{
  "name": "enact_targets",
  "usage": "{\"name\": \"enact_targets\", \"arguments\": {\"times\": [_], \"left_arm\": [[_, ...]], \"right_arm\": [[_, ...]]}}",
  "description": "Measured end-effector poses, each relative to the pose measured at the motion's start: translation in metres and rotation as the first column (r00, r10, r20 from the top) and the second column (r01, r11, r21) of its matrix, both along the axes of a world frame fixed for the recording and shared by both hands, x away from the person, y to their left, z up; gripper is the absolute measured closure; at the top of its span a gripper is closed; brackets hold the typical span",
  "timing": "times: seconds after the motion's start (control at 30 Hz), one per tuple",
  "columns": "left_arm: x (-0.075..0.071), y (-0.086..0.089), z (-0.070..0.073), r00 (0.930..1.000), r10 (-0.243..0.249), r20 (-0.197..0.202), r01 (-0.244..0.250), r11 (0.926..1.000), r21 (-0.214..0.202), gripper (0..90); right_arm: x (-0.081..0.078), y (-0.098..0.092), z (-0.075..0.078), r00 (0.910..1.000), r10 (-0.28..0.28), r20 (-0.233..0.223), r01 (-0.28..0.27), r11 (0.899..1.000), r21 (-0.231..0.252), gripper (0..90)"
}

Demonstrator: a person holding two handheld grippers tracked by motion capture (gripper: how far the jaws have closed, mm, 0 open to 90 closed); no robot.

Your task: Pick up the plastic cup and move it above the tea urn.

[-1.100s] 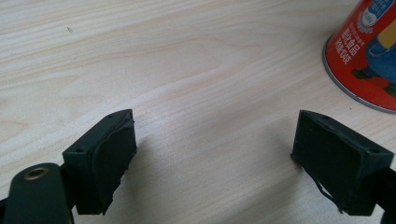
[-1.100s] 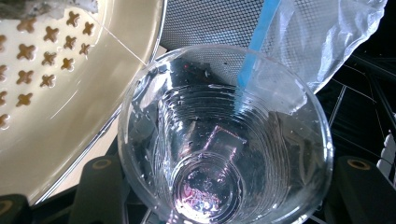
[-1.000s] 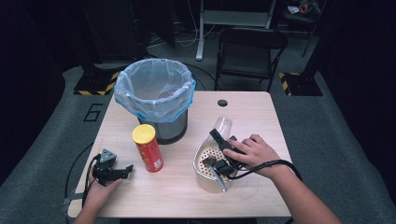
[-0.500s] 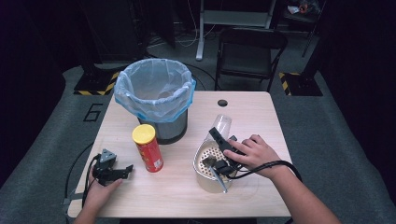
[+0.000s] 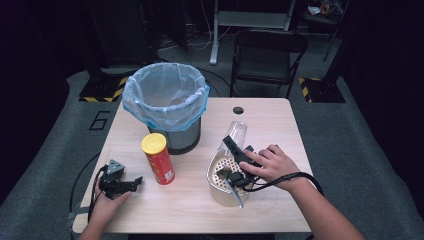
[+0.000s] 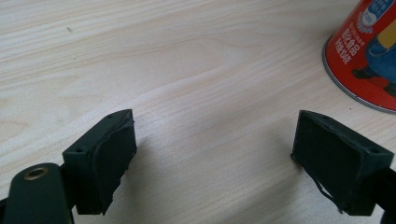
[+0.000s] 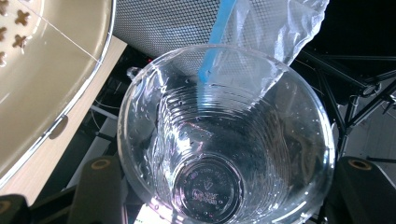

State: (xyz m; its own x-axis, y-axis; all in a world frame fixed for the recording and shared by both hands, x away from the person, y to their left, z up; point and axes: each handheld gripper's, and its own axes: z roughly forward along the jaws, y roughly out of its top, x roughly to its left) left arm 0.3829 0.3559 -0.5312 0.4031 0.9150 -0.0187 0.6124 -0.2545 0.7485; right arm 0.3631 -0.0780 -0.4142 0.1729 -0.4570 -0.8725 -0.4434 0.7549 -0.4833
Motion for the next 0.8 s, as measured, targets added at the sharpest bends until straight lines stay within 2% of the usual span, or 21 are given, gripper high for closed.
{"name": "enact_targets", "arguments": {"times": [0.1, 0.13, 0.17, 0.3, 0.33, 0.37, 0.4, 0.43, 0.47, 0.5, 0.53, 0.7, 0.73, 0.77, 0.8], "left_arm": [[0.0, 0.0, 0.0, 1.0, 0.0, 0.0, 0.0, 1.0, 0.0, 13.1], [0.0, 0.0001, 0.0, 1.0, -0.001, 0.0, 0.001, 1.0, 0.001, 13.1], [0.0, 0.0, 0.0, 1.0, 0.0, 0.0, 0.0, 1.0, 0.0, 13.1], [0.0, 0.0001, 0.0, 1.0, 0.0, 0.0, 0.0, 1.0, 0.001, 13.1], [0.0, 0.0001, 0.0, 1.0, -0.001, 0.0, 0.001, 1.0, 0.001, 13.1], [0.0, 0.0, 0.0, 1.0, -0.001, 0.0, 0.001, 1.0, 0.001, 13.1], [0.0, 0.0001, 0.0, 1.0, -0.001, 0.0, 0.001, 1.0, 0.001, 13.1], [0.0, 0.0001, 0.0, 1.0, -0.001, 0.0, 0.001, 1.0, 0.001, 13.1], [0.0001, 0.0001, 0.0, 1.0, -0.001, 0.0, 0.001, 1.0, 0.001, 13.1], [0.0, 0.0, 0.0, 1.0, 0.0, 0.0, 0.0, 1.0, 0.0, 13.1], [0.0001, 0.0001, 0.0, 1.0, -0.001, 0.0, 0.001, 1.0, 0.001, 13.1], [0.0, 0.0, 0.0, 1.0, 0.0, 0.0, 0.0, 1.0, 0.0, 13.1], [0.0, 0.0, 0.0, 1.0, 0.0, 0.0, 0.0, 1.0, 0.0, 13.1], [0.0, 0.0001, 0.0, 1.0, -0.001, 0.0, 0.001, 1.0, 0.001, 13.1], [0.0, 0.0001, 0.0, 1.0, -0.001, 0.0, 0.001, 1.0, 0.001, 13.1]], "right_arm": [[-0.0005, -0.0006, -0.0006, 1.0, -0.001, 0.001, 0.001, 1.0, -0.007, 37.0], [-0.0005, -0.0002, -0.0002, 0.9979, 0.025, 0.059, -0.028, 0.999, 0.042, 37.0], [-0.001, -0.0003, -0.0002, 0.9998, 0.007, 0.018, -0.007, 1.0, -0.009, 37.0], [-0.0014, -0.0011, -0.0003, 0.9999, 0.002, 0.016, -0.002, 1.0, -0.001, 36.9], [-0.0011, -0.0004, 0.0006, 0.9977, 0.025, 0.064, -0.028, 0.999, 0.044, 36.8], [-0.0012, 0.0011, 0.0019, 0.9964, 0.035, 0.078, -0.04, 0.997, 0.061, 36.8], [-0.0018, 0.0017, 0.0034, 0.9974, 0.033, 0.064, -0.036, 0.999, 0.038, 36.9], [-0.0023, 0.0006, 0.002, 0.9997, 0.012, 0.023, -0.013, 1.0, 0.016, 36.8], [-0.0028, -0.0007, 0.0005, 0.9999, 0.006, 0.014, -0.006, 0.999, 0.036, 36.8], [-0.0031, 0.0005, 0.0025, 0.9983, 0.024, 0.054, -0.027, 0.998, 0.061, 36.8], [-0.0031, 0.0019, 0.0043, 0.9975, 0.032, 0.062, -0.035, 0.998, 0.048, 36.8], [-0.0035, 0.0013, 0.0035, 0.9978, 0.025, 0.061, -0.029, 0.998, 0.06, 36.7], [-0.0037, 0.001, 0.0029, 0.9996, 0.011, 0.025, -0.012, 0.999, 0.032, 36.7], [-0.0039, 0.0008, 0.0027, 0.9977, 0.025, 0.063, -0.03, 0.997, 0.078, 36.7], [-0.0039, 0.0008, 0.0027, 0.9977, 0.025, 0.063, -0.03, 0.997, 0.078, 36.7]]}}
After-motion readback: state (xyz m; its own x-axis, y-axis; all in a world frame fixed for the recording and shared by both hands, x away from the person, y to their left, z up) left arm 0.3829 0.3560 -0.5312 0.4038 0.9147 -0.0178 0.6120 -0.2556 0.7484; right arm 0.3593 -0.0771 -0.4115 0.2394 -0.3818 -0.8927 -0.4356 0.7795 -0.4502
